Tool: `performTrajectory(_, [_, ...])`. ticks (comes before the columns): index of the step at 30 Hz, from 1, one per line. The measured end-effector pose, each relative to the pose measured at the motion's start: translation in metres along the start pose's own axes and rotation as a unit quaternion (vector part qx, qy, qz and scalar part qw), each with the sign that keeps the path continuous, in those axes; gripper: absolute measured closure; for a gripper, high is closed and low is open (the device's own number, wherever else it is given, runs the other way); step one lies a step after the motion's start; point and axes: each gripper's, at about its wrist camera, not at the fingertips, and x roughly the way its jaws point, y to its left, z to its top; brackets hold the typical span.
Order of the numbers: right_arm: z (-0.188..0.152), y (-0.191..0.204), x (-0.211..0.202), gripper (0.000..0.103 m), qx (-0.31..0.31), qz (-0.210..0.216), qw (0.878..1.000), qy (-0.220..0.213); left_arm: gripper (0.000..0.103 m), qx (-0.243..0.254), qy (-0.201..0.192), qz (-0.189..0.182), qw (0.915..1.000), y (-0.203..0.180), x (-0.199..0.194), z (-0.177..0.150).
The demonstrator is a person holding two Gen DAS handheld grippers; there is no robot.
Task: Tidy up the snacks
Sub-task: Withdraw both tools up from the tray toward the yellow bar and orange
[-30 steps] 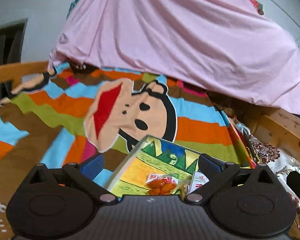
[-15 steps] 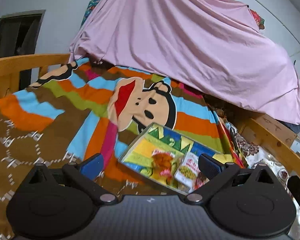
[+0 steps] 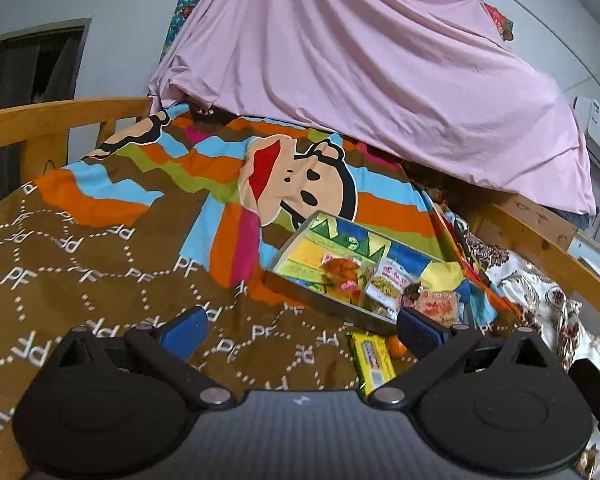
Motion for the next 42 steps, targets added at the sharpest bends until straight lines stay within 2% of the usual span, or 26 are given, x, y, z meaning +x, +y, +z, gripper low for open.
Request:
performTrajectory(6, [-0.008, 0.008, -0.015, 0.001, -0.009, -0.002, 1.000, 0.005, 0.001, 0.004, 0.003, 0.005, 1.0000, 0.012, -0.018, -0.013])
performTrajectory(14, [-0.013, 0.005, -0.005, 0.001, -0.003, -0.021, 0.999, 0.038, 0.000, 0.009, 0.003, 0.008, 0.9999, 0.025, -0.036, -0.025])
performTrajectory(21, [-0.017, 0.008, 0.005, 0.001, -0.013, -0.015, 0.998, 0.062, 0.000, 0.039, 0.013, 0.021, 0.9989, 0.028, -0.030, -0.032])
performTrajectory(33, [-0.025, 0.008, 0.034, 0.001, -0.007, -0.032, 0.991, 0.132, 0.001, 0.042, 0.039, 0.041, 0.9975, 0.038, -0.014, -0.037])
performTrajectory(42, [-0.027, 0.010, 0.041, 0.001, -0.012, -0.030, 0.988, 0.153, 0.000, 0.060, 0.056, 0.042, 0.9958, 0.034, -0.003, -0.040])
